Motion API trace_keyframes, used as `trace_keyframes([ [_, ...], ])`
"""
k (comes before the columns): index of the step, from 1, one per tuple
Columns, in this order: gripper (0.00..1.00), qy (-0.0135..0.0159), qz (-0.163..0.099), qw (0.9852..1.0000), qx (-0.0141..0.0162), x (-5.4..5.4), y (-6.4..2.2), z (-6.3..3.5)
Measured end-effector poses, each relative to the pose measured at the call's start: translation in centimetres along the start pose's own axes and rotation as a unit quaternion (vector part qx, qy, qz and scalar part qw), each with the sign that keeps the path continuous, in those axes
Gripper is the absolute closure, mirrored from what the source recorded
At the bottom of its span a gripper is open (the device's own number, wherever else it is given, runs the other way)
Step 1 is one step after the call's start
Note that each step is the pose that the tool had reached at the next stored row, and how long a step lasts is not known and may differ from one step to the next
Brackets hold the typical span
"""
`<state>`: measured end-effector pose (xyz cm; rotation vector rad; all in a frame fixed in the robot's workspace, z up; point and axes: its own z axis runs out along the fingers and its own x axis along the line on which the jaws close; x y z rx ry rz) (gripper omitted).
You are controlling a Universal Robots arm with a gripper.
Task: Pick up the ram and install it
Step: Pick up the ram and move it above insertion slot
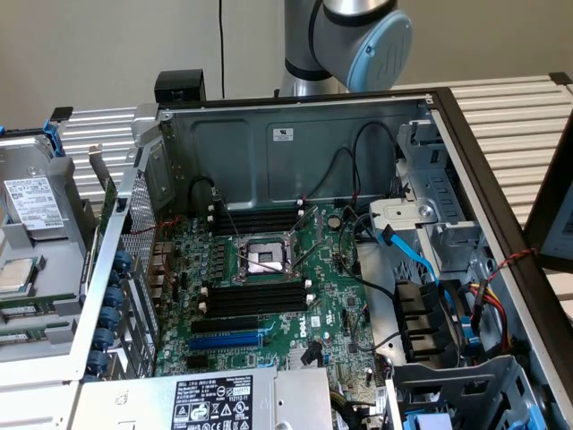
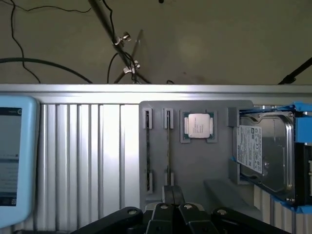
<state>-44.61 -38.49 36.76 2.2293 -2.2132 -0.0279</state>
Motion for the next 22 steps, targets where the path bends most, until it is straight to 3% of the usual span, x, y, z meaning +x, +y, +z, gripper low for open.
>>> trace_keyframes([
  [5, 0.89, 0.0001, -0.010, 1.0000, -0.0001, 0.0, 0.03, 0.26],
  [6, 0.83, 0.0002, -0.010, 1.0000, 0.0000, 0.0, 0.03, 0.33],
  [7, 0.83, 0.0002, -0.010, 1.0000, 0.0003, 0.0, 0.03, 0.41],
  [9, 0.70, 0.0002, -0.010, 1.0000, 0.0005, 0.0, 0.03, 0.60],
  [11, 0.70, 0.0003, -0.010, 1.0000, 0.0006, 0.0, 0.02, 0.95],
  [12, 0.64, 0.0004, -0.010, 1.0000, 0.0006, 0.0, 0.02, 1.13],
  [22, 0.64, 0.0006, -0.010, 1.0000, 0.0006, 0.2, 0.11, 2.96],
])
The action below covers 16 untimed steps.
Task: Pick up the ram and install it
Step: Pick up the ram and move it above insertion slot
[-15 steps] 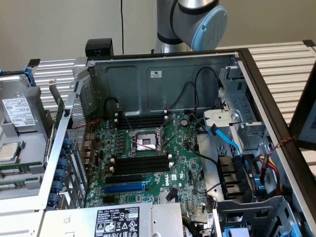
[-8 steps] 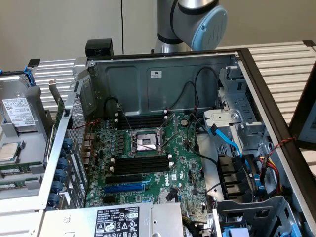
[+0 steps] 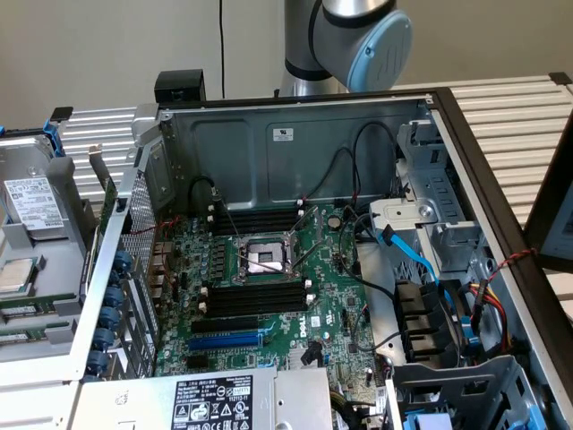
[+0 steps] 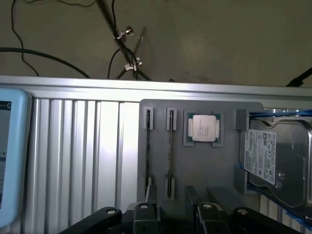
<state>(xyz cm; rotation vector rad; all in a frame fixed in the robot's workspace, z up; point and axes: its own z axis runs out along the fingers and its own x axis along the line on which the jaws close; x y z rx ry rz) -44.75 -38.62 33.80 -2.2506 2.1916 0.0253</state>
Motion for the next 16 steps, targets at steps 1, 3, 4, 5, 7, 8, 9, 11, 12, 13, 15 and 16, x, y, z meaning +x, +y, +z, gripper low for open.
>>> trace_keyframes([
  [1, 0.64, 0.0001, 0.000, 1.0000, 0.0000, 0.2, 0.05, 0.14],
  [3, 0.64, 0.0000, 0.000, 1.0000, 0.0000, 0.5, 0.14, 0.35],
  [4, 0.64, 0.0000, 0.000, 1.0000, 0.0001, 0.7, 0.15, 0.44],
  [5, 0.64, 0.0000, 0.000, 1.0000, 0.0001, 0.9, 0.15, 0.61],
  [7, 0.64, 0.0000, 0.000, 1.0000, 0.0010, 0.9, 0.18, 0.95],
  [8, 0.64, 0.0001, 0.000, 1.0000, 0.0016, 1.0, 0.18, 1.15],
  [9, 0.64, 0.0000, 0.000, 1.0000, 0.0021, 1.0, 0.18, 1.33],
  [11, 0.64, 0.0001, 0.000, 1.0000, 0.0029, 1.0, 0.17, 1.69],
  [12, 0.64, 0.0001, 0.000, 1.0000, 0.0032, 1.0, 0.16, 1.87],
  [13, 0.64, 0.0001, 0.000, 1.0000, 0.0035, 1.0, 0.16, 2.05],
  [15, 0.64, 0.0001, 0.001, 1.0000, 0.0037, 1.0, 0.16, 2.42],
  [16, 0.64, 0.0001, 0.002, 1.0000, 0.0037, 1.1, 0.16, 2.59],
])
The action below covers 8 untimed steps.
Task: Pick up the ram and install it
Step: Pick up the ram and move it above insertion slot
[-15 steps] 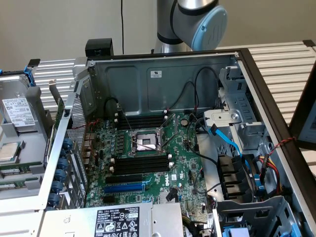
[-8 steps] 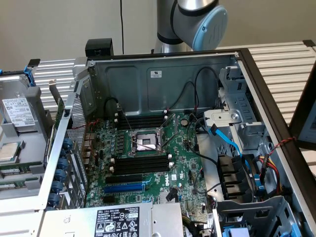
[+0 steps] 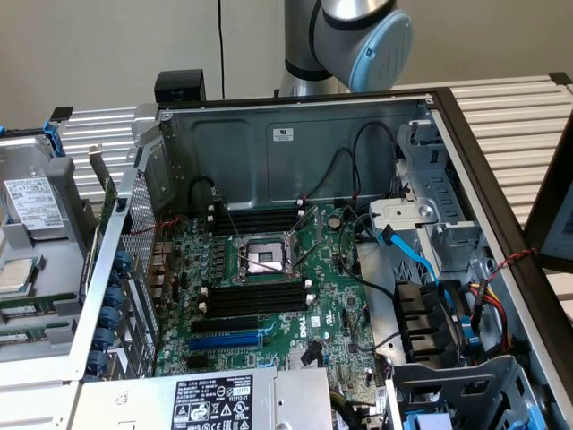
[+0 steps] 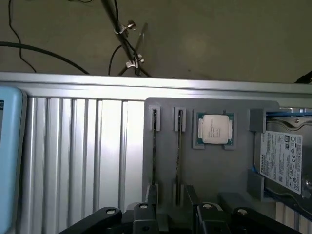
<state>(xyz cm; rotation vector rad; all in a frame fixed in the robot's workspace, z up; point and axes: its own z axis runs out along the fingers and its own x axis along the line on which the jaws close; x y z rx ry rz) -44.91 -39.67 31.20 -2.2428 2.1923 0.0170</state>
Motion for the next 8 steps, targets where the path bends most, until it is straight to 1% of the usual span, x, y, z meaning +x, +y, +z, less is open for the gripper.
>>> trace_keyframes([
  [5, 0.64, 0.0000, 0.003, 1.0000, 0.0006, 0.5, 0.01, 0.89],
  [8, 0.64, 0.0000, 0.004, 1.0000, 0.0006, 0.5, -0.11, 1.44],
])
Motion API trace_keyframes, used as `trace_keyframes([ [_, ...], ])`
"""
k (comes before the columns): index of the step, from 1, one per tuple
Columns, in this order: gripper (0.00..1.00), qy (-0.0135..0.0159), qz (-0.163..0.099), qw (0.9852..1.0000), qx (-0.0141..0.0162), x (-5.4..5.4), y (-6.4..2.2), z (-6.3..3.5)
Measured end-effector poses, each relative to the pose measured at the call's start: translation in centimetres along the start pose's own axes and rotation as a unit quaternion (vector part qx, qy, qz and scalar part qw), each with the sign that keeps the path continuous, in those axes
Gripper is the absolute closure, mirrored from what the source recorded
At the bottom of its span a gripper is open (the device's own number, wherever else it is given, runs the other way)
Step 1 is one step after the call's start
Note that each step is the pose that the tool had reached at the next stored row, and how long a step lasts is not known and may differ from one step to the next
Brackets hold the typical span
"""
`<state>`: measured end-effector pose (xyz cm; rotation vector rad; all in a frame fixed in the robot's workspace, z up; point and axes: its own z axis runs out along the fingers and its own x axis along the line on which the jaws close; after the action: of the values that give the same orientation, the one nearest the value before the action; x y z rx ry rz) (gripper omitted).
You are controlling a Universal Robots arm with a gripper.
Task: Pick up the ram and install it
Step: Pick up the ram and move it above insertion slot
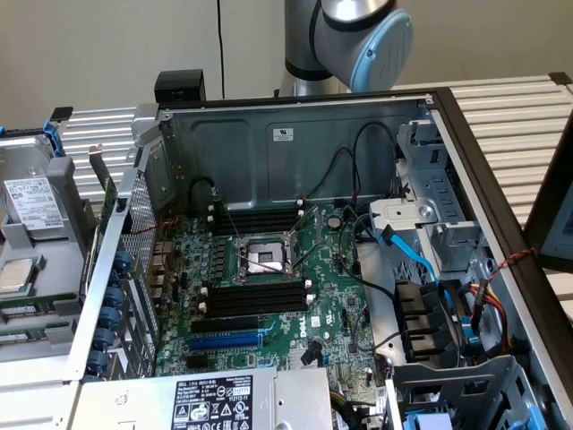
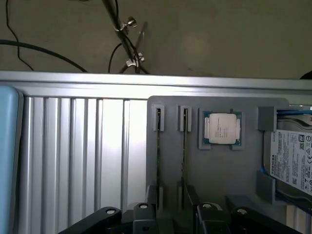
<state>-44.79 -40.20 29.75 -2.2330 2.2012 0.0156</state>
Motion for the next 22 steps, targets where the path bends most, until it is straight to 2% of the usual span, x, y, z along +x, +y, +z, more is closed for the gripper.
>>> trace_keyframes([
  [5, 0.64, 0.0000, 0.000, 1.0000, 0.0001, 0.0, -0.38, 0.91],
  [8, 0.64, 0.0020, 0.000, 1.0000, 0.0001, 0.0, -0.57, 1.28],
  [9, 0.64, 0.0042, 0.001, 1.0000, 0.0003, 0.0, -0.60, 1.36],
  [12, 0.64, 0.0155, 0.001, 0.9999, 0.0020, 0.0, -0.61, 1.50],
  [17, 0.64, 0.0157, 0.002, 0.9999, 0.0045, 0.0, -0.61, 2.32],
  [22, 0.64, 0.0158, 0.002, 0.9998, 0.0099, 0.2, -0.62, 3.09],
])
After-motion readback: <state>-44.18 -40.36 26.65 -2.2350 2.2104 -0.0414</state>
